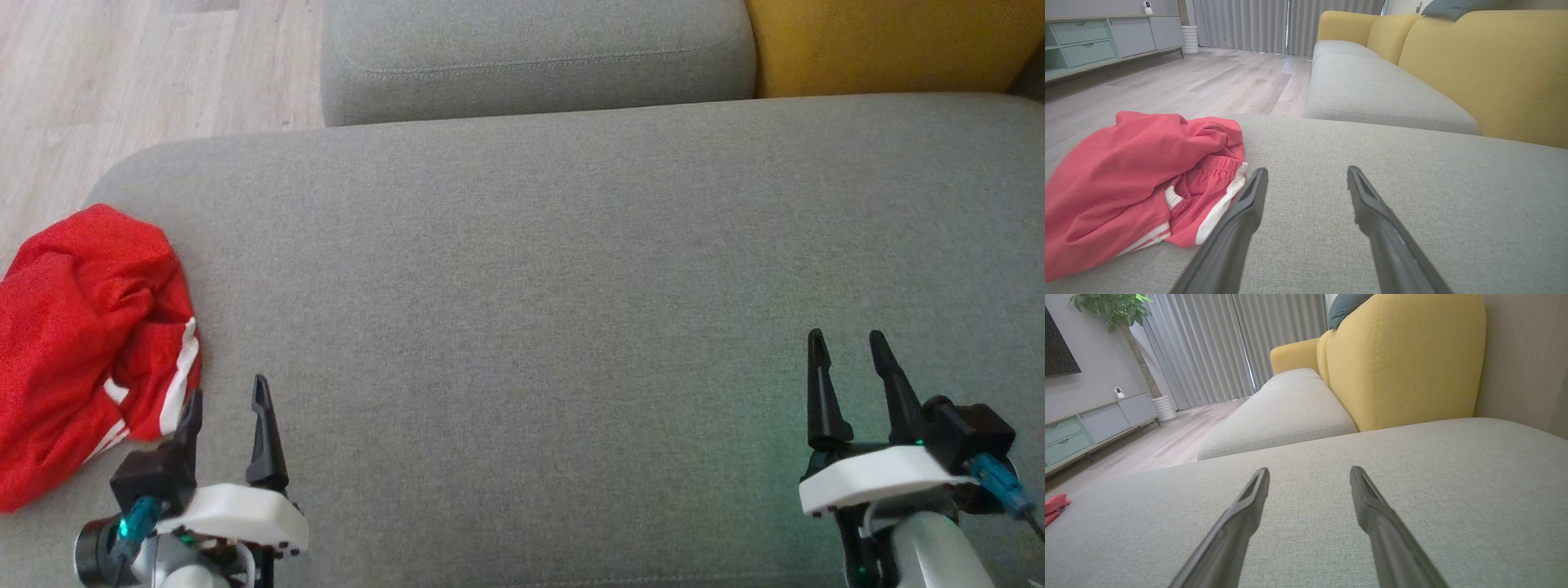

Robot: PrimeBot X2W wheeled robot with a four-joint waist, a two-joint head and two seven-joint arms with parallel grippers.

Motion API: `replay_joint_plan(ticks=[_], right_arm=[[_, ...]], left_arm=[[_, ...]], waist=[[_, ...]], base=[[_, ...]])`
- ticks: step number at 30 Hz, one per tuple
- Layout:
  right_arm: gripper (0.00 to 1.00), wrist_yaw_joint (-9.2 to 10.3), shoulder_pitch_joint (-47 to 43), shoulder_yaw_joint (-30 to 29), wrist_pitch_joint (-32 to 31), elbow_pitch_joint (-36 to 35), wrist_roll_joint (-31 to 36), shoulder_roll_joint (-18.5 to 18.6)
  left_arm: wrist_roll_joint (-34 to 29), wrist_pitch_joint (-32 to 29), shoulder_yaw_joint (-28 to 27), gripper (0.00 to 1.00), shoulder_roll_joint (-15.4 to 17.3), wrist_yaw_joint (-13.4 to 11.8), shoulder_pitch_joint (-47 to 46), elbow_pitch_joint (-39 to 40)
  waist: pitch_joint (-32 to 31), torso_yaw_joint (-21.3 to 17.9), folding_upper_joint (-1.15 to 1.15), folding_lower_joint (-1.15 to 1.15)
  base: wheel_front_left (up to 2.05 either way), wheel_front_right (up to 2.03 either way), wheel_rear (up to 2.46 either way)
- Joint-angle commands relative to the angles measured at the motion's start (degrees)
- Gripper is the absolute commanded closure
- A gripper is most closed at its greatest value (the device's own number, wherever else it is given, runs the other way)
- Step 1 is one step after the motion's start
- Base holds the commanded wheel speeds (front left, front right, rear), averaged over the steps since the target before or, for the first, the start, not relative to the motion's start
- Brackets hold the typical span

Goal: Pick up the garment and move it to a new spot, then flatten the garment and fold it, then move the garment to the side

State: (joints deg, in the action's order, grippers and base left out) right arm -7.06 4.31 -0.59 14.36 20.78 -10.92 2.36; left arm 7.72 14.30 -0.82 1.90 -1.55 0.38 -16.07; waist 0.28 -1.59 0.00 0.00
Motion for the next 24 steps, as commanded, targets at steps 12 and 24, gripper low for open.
replay_joint_plan(ticks=[12,24], right_arm=[[0.0,-0.43,1.96,1.69,0.63,-2.86,0.83,0.52],[0.0,-0.43,1.76,3.43,0.63,-3.92,0.44,0.52]], left_arm=[[-0.39,0.7,-1.85,0.0,0.98,-0.61,-3.09,2.23],[-1.27,0.7,-1.49,0.0,0.98,-1.18,-4.6,3.47]], waist=[[0.14,1.71,0.0,0.0],[-0.35,10.69,0.0,0.0]], base=[[0.0,0.0,0.0],[0.0,0.0,0.0]])
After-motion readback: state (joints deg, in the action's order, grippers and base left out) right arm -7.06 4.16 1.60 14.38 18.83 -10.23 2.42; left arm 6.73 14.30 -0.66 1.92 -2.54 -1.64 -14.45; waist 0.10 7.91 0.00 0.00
